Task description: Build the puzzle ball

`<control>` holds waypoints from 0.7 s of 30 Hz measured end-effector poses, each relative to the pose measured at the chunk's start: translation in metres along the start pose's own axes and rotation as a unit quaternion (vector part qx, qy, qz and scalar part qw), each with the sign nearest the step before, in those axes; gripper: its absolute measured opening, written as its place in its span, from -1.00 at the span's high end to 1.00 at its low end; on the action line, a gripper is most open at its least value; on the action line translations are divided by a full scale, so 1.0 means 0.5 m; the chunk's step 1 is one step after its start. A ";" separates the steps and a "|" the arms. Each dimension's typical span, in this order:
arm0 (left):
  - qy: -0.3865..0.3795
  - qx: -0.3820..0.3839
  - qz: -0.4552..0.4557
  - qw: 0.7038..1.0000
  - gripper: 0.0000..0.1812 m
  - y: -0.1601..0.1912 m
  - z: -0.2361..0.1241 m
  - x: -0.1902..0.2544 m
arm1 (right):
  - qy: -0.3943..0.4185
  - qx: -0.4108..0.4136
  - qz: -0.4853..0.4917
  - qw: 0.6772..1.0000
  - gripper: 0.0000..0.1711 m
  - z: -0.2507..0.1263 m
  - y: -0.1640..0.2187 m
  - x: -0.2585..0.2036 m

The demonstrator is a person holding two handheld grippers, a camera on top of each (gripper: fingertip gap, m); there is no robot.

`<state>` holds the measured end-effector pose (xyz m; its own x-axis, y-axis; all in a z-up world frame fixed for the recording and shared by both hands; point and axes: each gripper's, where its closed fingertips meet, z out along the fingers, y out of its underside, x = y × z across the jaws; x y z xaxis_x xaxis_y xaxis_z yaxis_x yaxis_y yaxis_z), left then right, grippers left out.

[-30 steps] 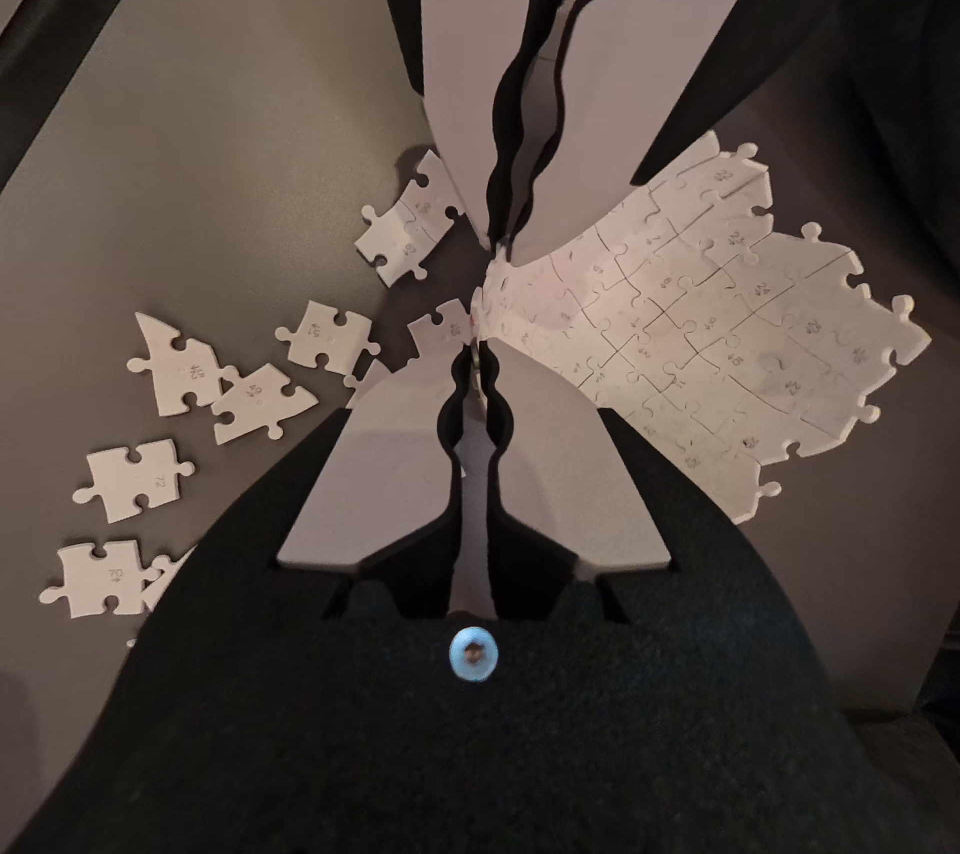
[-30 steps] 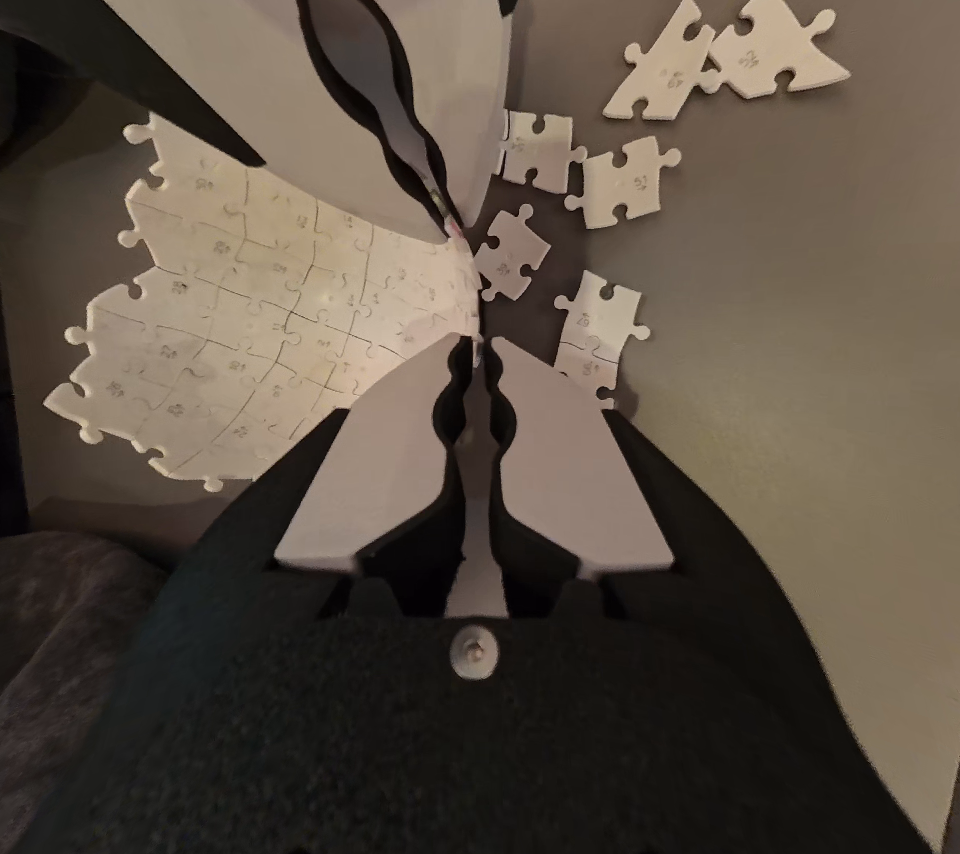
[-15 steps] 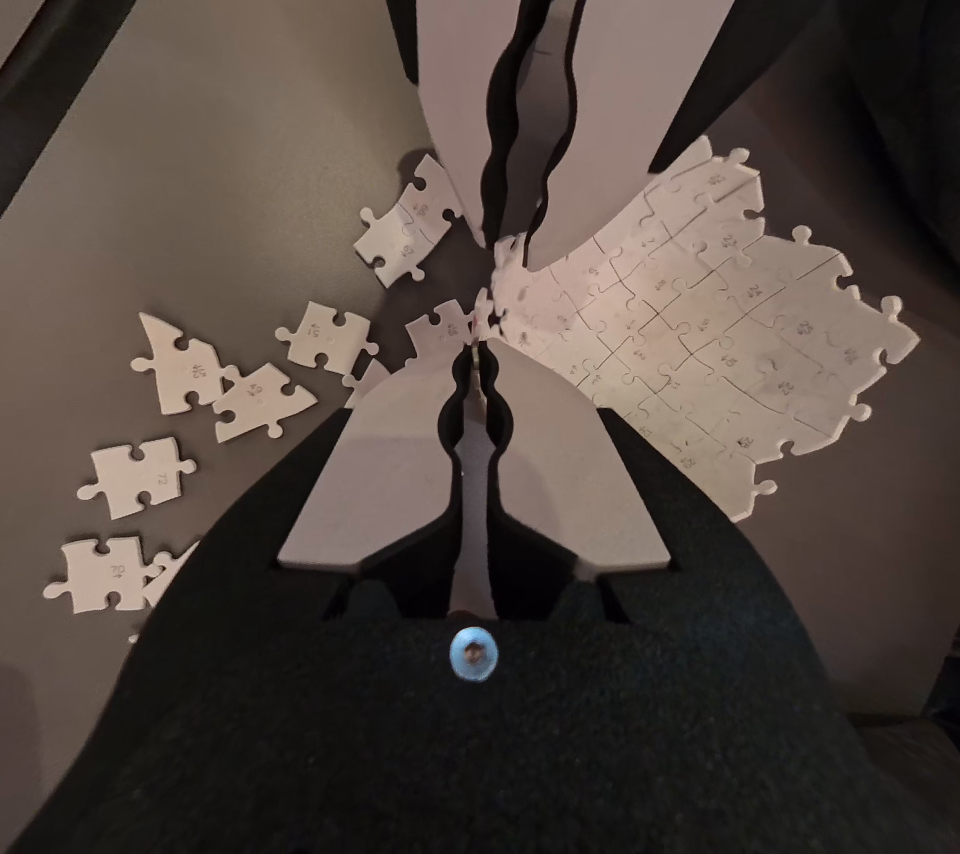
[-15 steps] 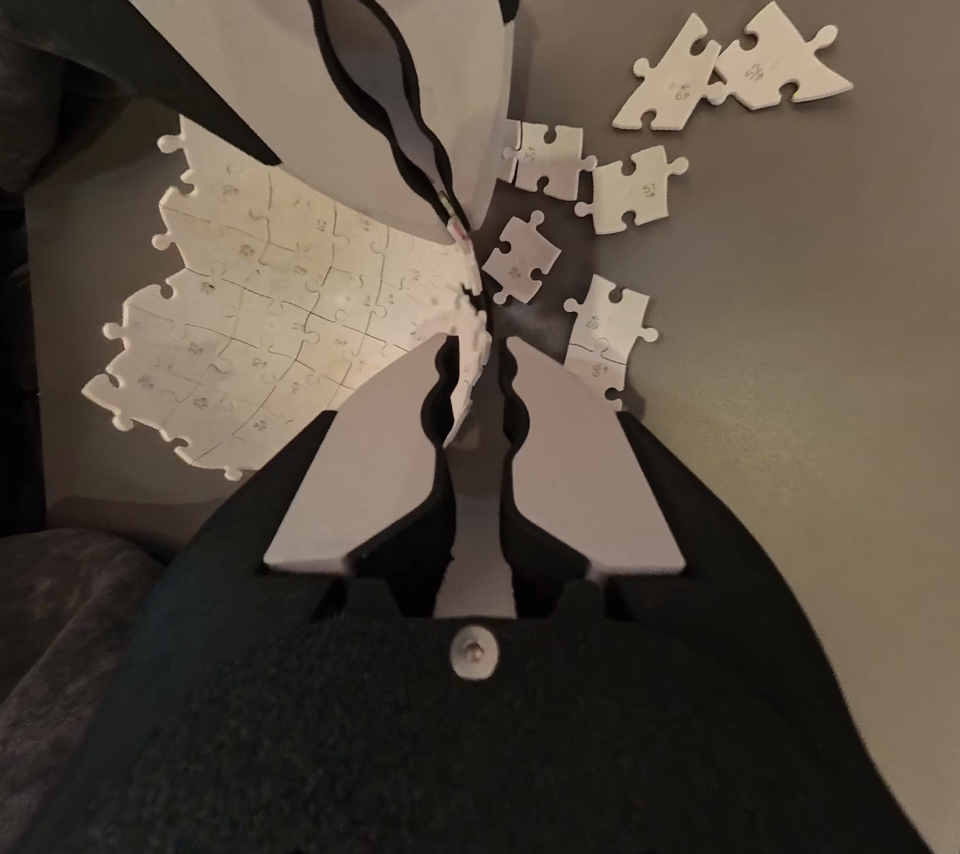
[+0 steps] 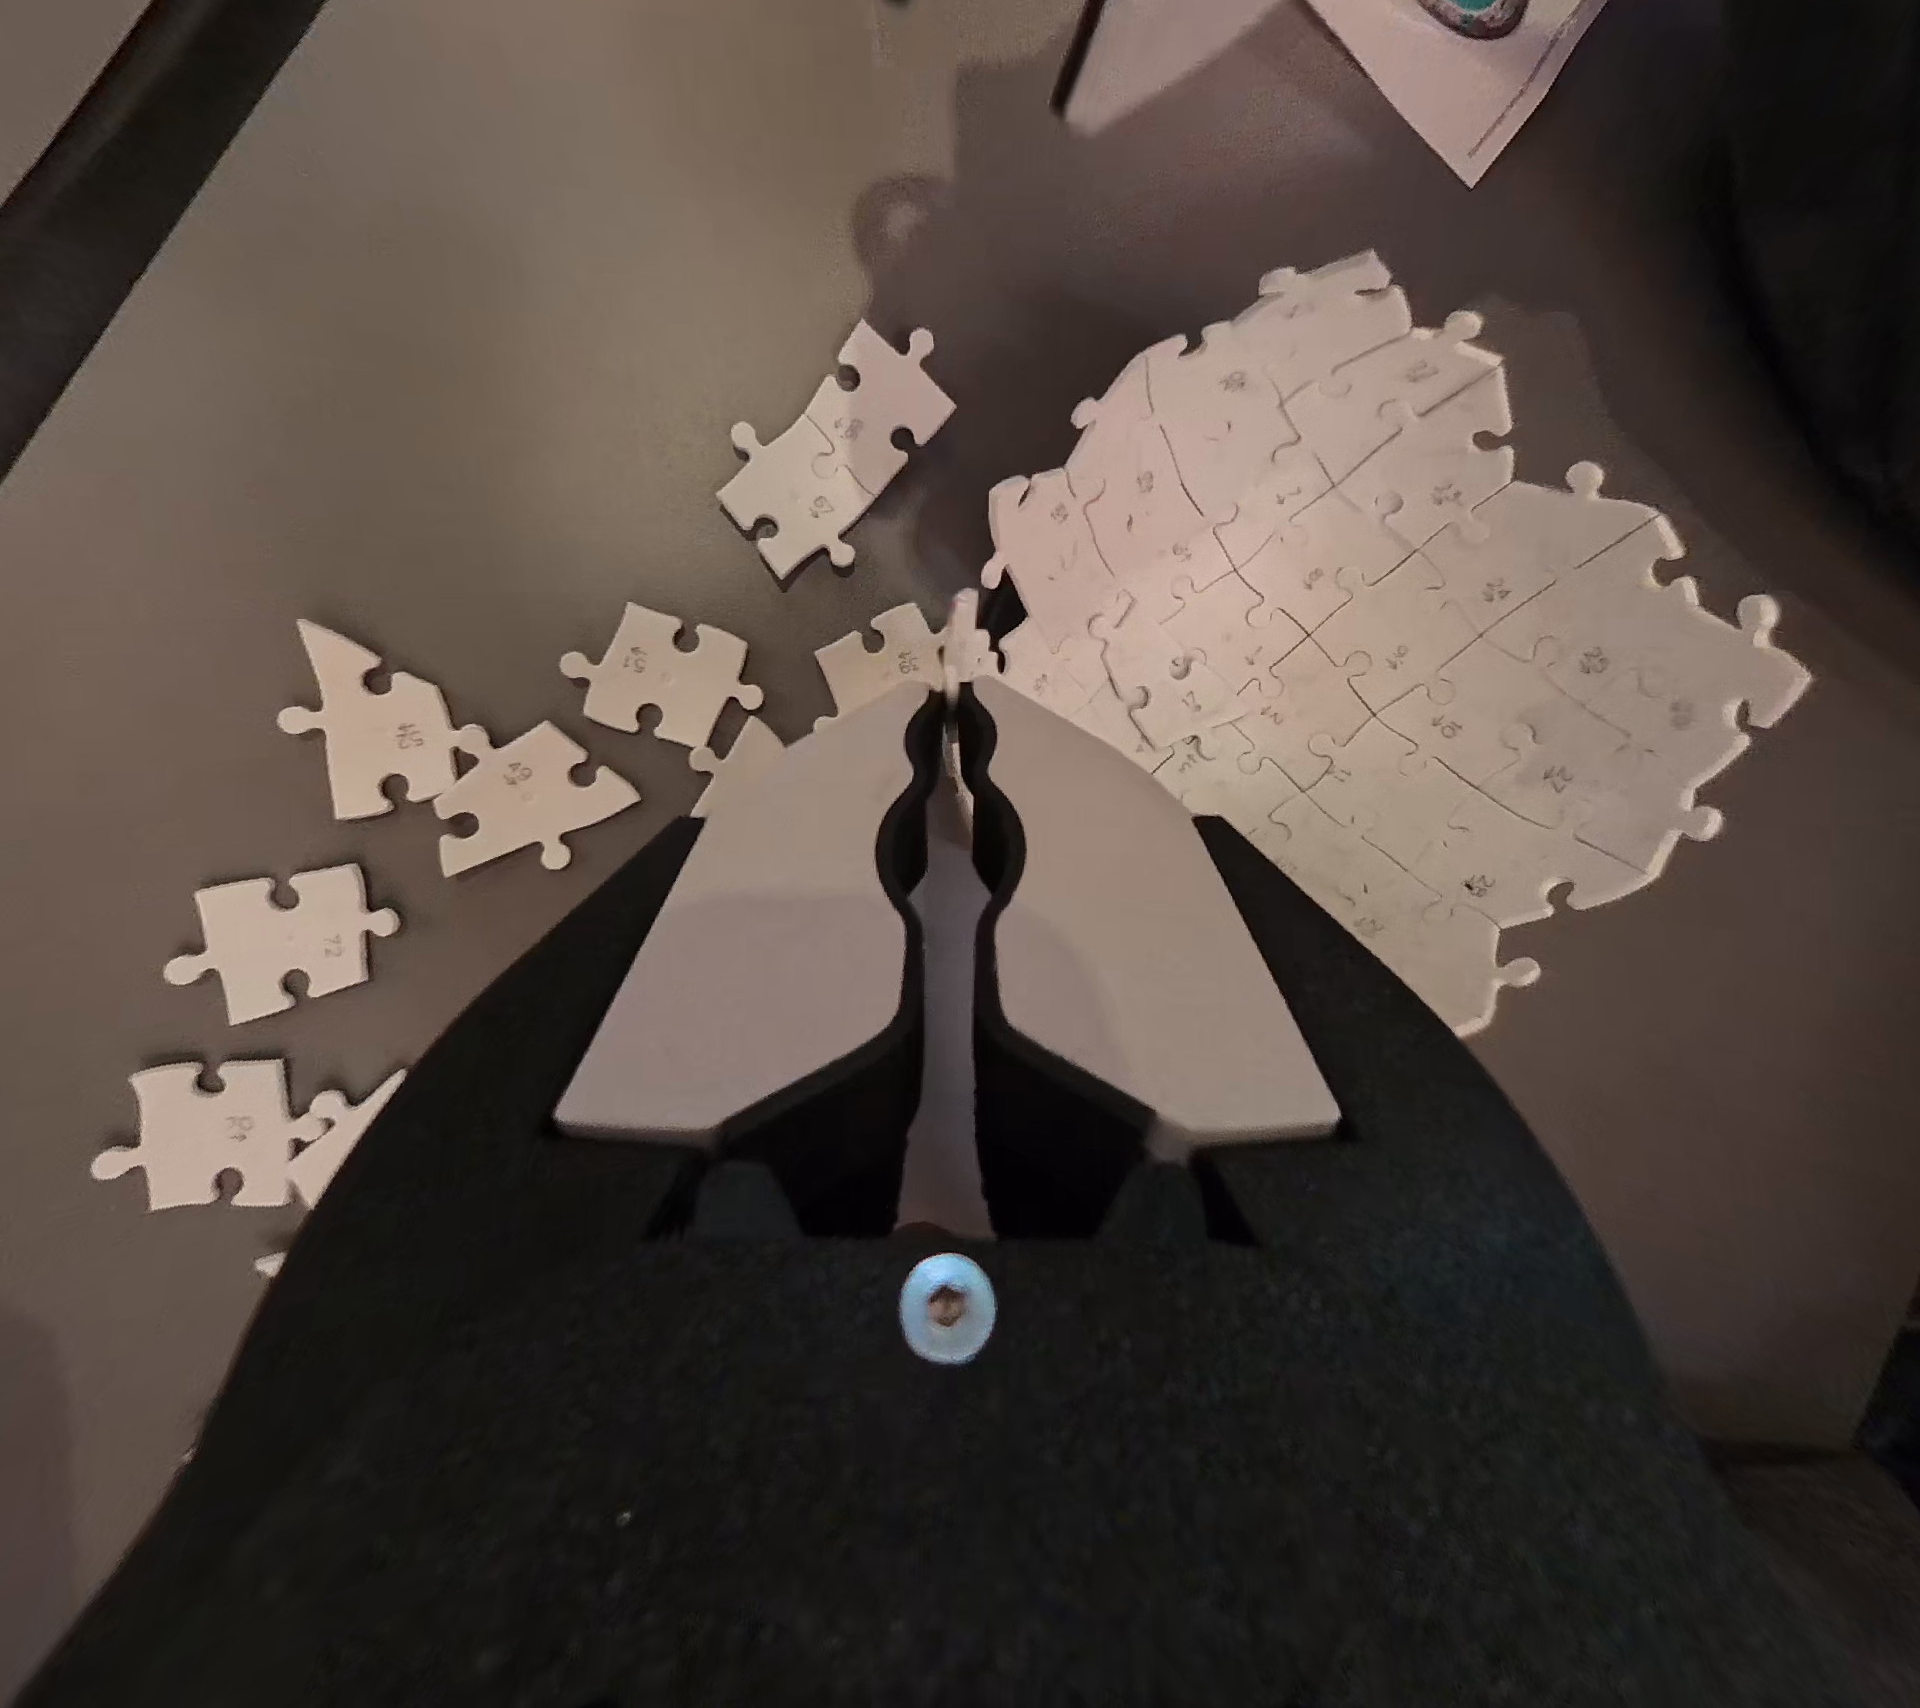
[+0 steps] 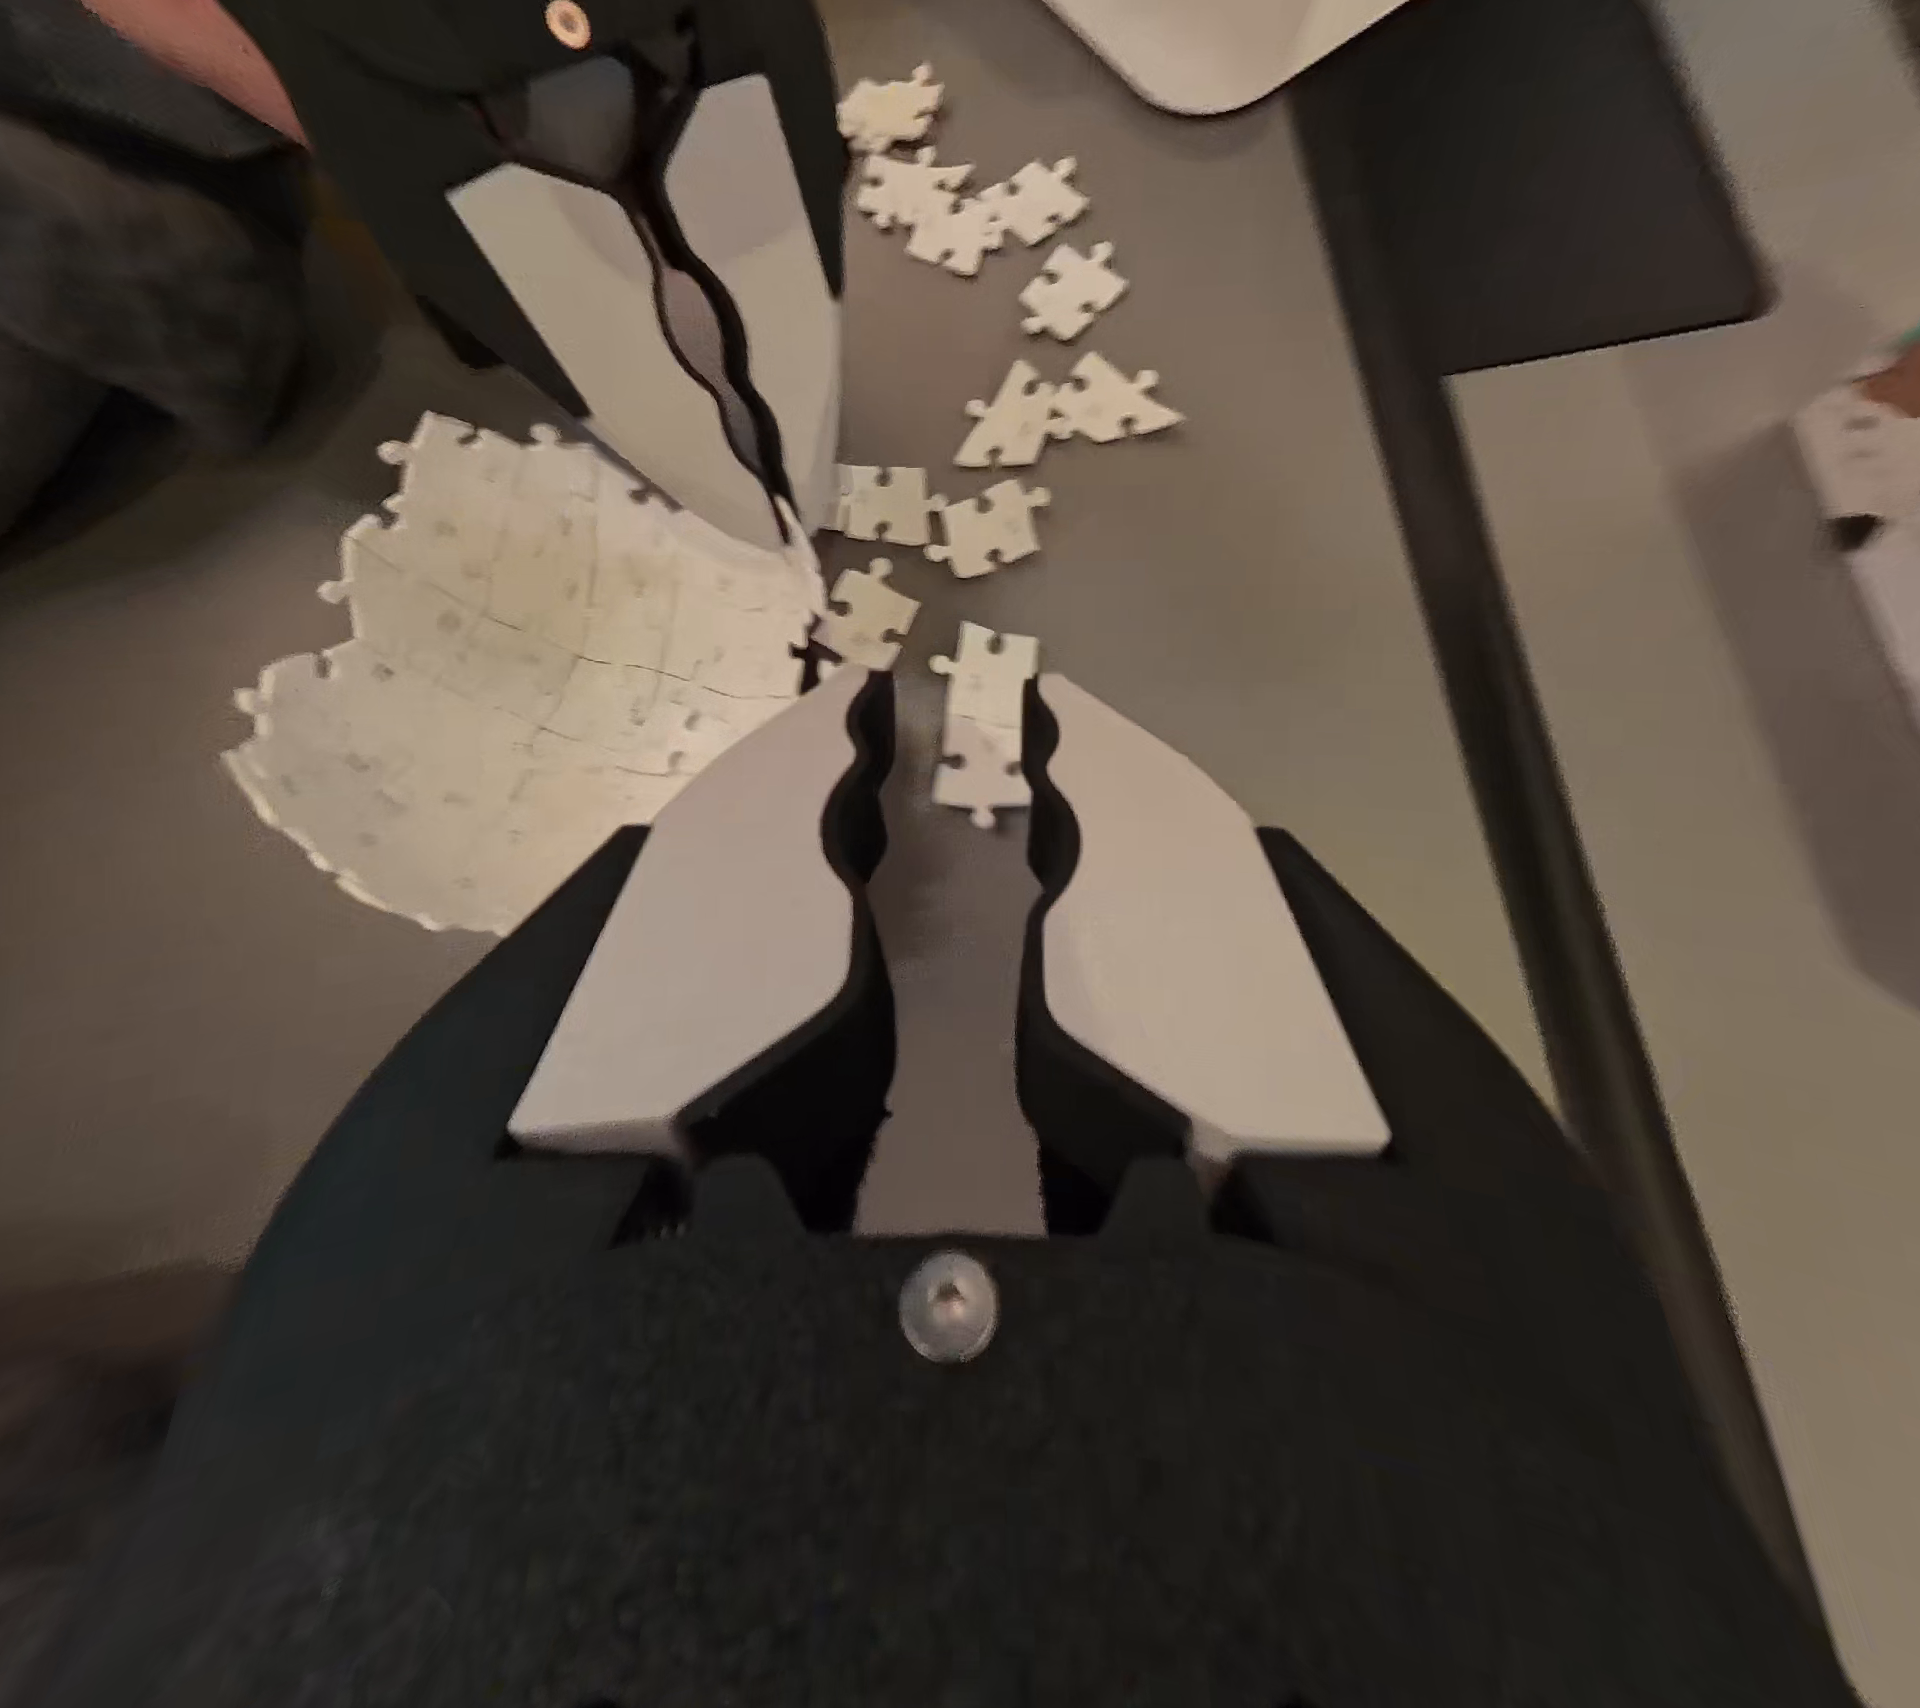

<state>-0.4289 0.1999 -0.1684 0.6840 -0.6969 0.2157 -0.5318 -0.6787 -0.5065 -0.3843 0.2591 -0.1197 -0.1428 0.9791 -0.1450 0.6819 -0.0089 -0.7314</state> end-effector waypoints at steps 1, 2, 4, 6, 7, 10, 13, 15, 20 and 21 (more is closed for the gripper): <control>-0.005 0.003 0.001 1.000 0.98 -0.004 -0.005 -0.001 | 0.026 0.009 -0.004 1.000 0.73 -0.013 0.004 0.013; -0.005 0.010 0.001 1.000 0.98 -0.010 -0.012 0.001 | 0.056 0.022 -0.002 0.998 0.73 -0.027 0.006 0.026; -0.003 0.036 0.001 0.999 0.98 -0.028 -0.029 0.010 | 0.101 0.064 0.011 0.993 0.75 -0.062 0.001 0.038; -0.021 0.057 -0.002 0.998 0.98 -0.041 -0.053 0.006 | 0.138 0.120 0.017 0.983 0.78 -0.112 -0.018 0.027; -0.026 0.072 -0.008 0.997 0.98 -0.049 -0.069 0.005 | 0.156 0.156 0.013 0.975 0.80 -0.142 -0.034 0.013; -0.014 0.155 -0.032 0.987 0.98 -0.087 -0.146 0.032 | 0.181 0.270 -0.012 0.946 0.81 -0.232 -0.092 -0.060; 0.010 0.270 -0.055 0.961 0.98 -0.114 -0.246 0.098 | 0.146 0.345 -0.009 0.927 0.78 -0.273 -0.119 -0.162; 0.028 0.319 -0.065 0.945 0.98 -0.102 -0.281 0.159 | 0.110 0.367 0.004 0.924 0.77 -0.261 -0.100 -0.239; 0.024 0.329 -0.065 0.942 0.98 0.013 -0.246 0.321 | 0.090 0.329 0.035 0.939 0.68 -0.147 0.064 -0.421; 0.025 0.330 -0.066 0.941 0.98 0.041 -0.228 0.354 | 0.095 0.315 0.040 0.943 0.68 -0.122 0.106 -0.455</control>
<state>-0.3759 0.0361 -0.0454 0.6895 -0.6378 0.3432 -0.0062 -0.4790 -0.8778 -0.2719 0.0483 -0.0848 0.0630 0.9884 -0.1380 0.1144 -0.1446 -0.9829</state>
